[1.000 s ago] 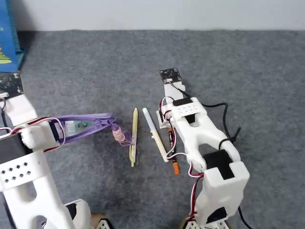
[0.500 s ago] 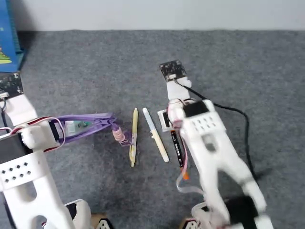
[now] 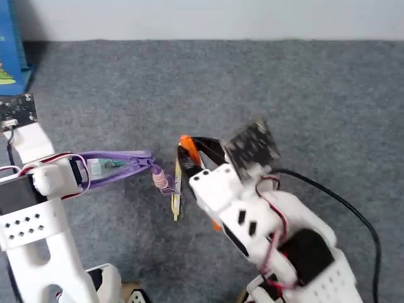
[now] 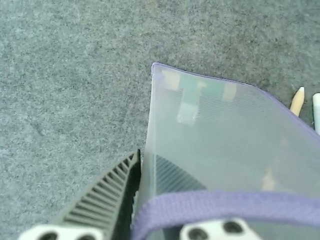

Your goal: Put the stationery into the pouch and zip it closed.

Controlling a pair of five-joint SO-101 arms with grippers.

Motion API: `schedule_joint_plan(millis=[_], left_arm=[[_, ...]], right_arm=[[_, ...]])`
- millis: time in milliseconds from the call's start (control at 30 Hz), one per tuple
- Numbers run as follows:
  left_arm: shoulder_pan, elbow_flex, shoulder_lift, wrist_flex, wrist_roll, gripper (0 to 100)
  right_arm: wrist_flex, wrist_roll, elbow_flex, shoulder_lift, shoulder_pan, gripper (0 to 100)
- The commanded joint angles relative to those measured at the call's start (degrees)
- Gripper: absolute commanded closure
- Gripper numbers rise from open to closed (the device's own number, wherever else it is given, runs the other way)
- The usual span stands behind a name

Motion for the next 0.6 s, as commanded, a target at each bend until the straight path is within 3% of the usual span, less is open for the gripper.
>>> schedule_joint_plan(millis=[0,167,400,567], left_arm=[[0.7,-2.3,0.9,-1.5,0.0,99],[2.1,-2.2,0.9,-1.5,0.0,99],[2.3,-2.1,0.9,-1.3,0.0,99],[2.3,-2.0,0.9,-1.2,0.0,99]], right_arm=[[-6.7,-2.6,-0.4,-2.0,-3.1,99.1],[-19.7,-6.0,1.7,-2.0,-6.0,99.1],[-49.1,-5.9,15.1,-2.2,-10.3,99.1],[-58.9,-7.7,17.1,-1.9,-10.9,99.1]])
